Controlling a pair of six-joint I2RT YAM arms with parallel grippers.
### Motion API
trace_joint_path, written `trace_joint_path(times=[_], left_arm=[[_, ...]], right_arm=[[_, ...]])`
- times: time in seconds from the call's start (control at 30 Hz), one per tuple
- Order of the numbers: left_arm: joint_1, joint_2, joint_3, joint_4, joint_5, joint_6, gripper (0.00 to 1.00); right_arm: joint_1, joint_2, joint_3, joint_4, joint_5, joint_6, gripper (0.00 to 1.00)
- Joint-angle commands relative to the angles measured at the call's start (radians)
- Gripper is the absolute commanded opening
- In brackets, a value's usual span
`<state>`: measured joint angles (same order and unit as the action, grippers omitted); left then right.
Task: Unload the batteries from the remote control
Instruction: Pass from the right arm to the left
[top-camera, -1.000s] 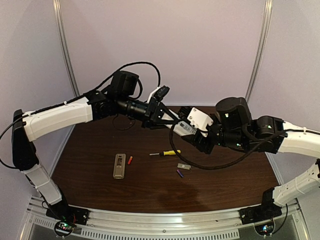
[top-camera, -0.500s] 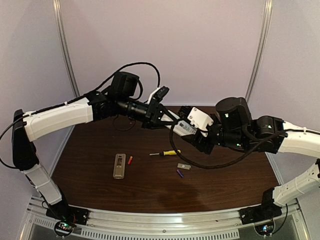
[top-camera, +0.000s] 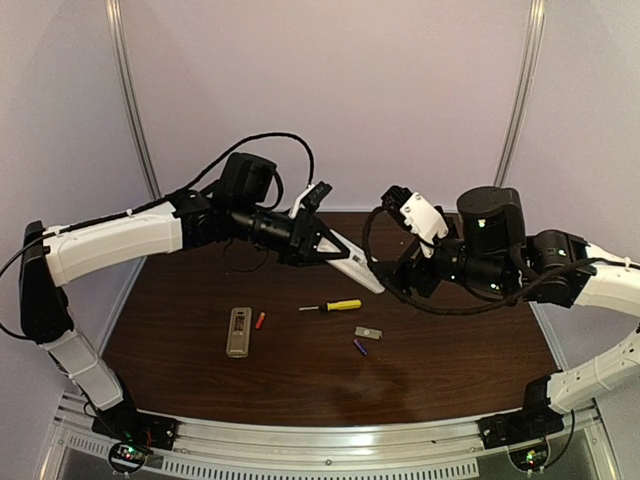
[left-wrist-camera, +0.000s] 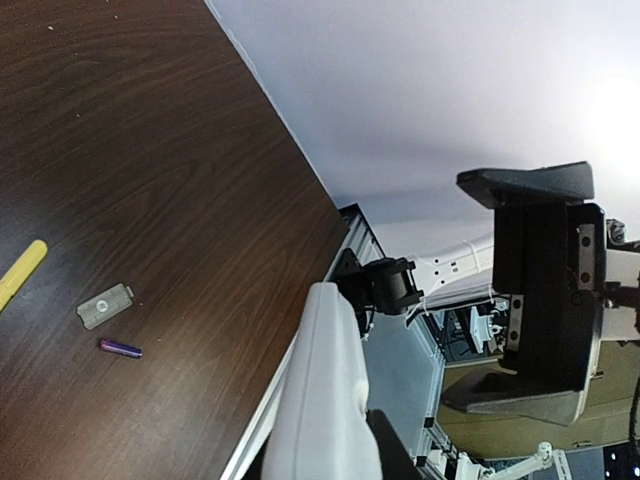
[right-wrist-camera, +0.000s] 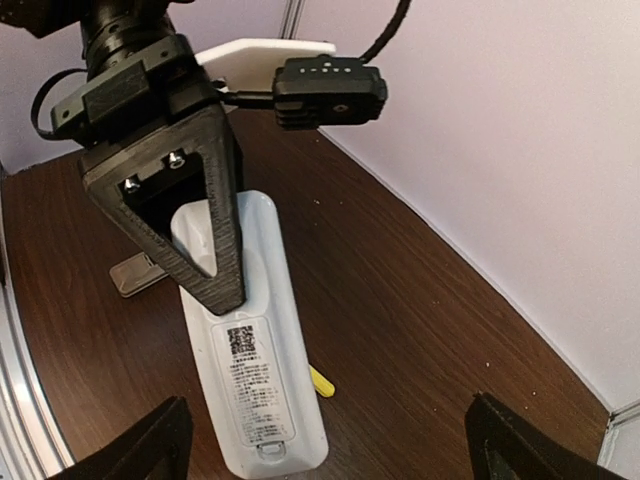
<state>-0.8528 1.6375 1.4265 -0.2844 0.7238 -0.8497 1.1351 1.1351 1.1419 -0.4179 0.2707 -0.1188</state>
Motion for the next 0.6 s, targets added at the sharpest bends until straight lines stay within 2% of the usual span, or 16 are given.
trace_joint_path(times=[0.0, 0.13, 0.23, 0.33, 0.43, 0.57], left_arm=[[0.002, -0.064, -0.020, -0.005, -0.102, 0.060, 0.00], [0.001, -0.076, -0.045, -0.008, -0.171, 0.064, 0.00], [0.002, -0.077, -0.045, -0.065, -0.285, 0.064, 0.00], [0.001, -0.070, -0.045, -0.139, -0.410, 0.056, 0.00], [-0.008, -0.071, -0.074, -0.157, -0.476, 0.002, 0.00], [-0.033, -0.055, -0.077, -0.162, -0.505, -0.017, 0.00]], right_arm=[[0.005, -0.038, -0.002, -0.017, 0.096, 0.109, 0.99], [0.006, -0.052, 0.000, -0.047, 0.148, 0.243, 1.00], [0.004, -0.051, 0.011, -0.089, 0.178, 0.361, 1.00], [0.003, -0.032, 0.047, -0.164, 0.164, 0.491, 1.00], [0.003, -0.011, 0.077, -0.218, 0.127, 0.610, 1.00], [0.001, -0.030, 0.031, -0.155, 0.051, 0.744, 1.00]])
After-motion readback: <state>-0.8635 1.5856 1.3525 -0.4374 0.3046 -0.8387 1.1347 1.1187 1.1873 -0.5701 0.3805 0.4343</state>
